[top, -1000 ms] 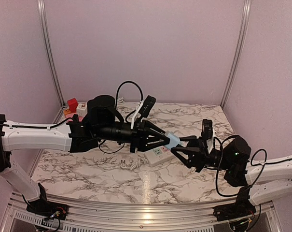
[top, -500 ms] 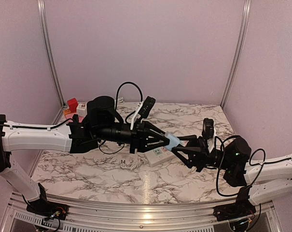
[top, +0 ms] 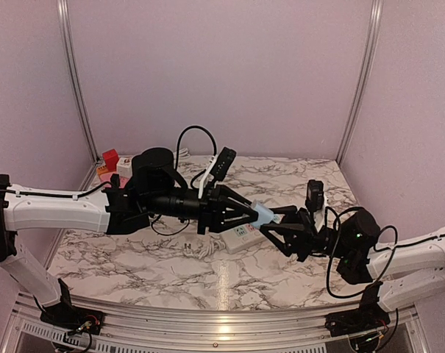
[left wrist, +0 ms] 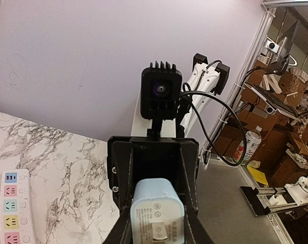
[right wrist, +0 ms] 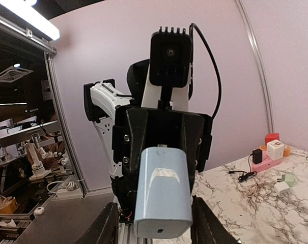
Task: Insert the plug
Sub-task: Pass from the left arm to the right
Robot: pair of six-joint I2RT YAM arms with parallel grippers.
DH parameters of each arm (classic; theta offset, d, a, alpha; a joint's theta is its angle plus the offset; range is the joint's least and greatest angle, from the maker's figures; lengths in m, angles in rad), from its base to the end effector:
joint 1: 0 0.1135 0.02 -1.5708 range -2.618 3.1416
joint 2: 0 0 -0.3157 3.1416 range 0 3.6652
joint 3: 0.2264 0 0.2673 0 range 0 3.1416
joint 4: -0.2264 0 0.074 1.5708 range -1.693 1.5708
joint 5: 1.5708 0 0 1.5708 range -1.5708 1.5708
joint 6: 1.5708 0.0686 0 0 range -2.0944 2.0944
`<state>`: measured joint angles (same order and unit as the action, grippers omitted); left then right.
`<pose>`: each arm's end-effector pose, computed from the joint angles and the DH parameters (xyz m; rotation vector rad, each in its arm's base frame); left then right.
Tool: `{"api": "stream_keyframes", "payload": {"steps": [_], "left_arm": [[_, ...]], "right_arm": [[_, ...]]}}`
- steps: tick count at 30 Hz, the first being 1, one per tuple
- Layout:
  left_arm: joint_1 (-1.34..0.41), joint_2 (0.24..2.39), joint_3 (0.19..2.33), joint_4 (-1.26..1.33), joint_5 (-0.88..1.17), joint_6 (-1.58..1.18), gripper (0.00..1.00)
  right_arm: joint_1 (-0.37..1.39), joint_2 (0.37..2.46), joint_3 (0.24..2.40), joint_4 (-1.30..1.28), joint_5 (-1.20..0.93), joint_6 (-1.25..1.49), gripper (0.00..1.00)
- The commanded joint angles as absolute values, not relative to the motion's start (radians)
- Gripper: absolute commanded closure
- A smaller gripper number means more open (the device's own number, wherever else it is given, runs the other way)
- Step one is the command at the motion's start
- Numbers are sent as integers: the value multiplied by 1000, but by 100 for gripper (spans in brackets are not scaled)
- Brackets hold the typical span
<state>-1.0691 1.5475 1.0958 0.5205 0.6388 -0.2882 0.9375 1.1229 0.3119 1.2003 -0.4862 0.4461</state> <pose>0.1574 -0.3721 0.3783 1.1577 1.2911 -1.5200 0.1107 0.2050 0.3017 -0.7751 1.1332 1.4708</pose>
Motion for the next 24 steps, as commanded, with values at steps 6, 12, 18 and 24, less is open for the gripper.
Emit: {"api": "stream_keyframes", "payload": {"steps": [6, 12, 18, 24], "left_arm": [[-1075, 1518, 1085, 573, 649, -287, 99], [-1075, 1521, 1085, 574, 641, -292, 86], [-1075, 1511, 1069, 574, 573, -316, 33], [-1075, 1494, 1063, 574, 518, -373, 1]], "right_arm": [[930, 1129, 352, 1241, -486, 459, 62], [930, 1156, 366, 1268, -527, 479, 96], [928, 1160, 362, 1279, -515, 485, 100], [927, 1083, 362, 1089, -406, 424, 100]]}}
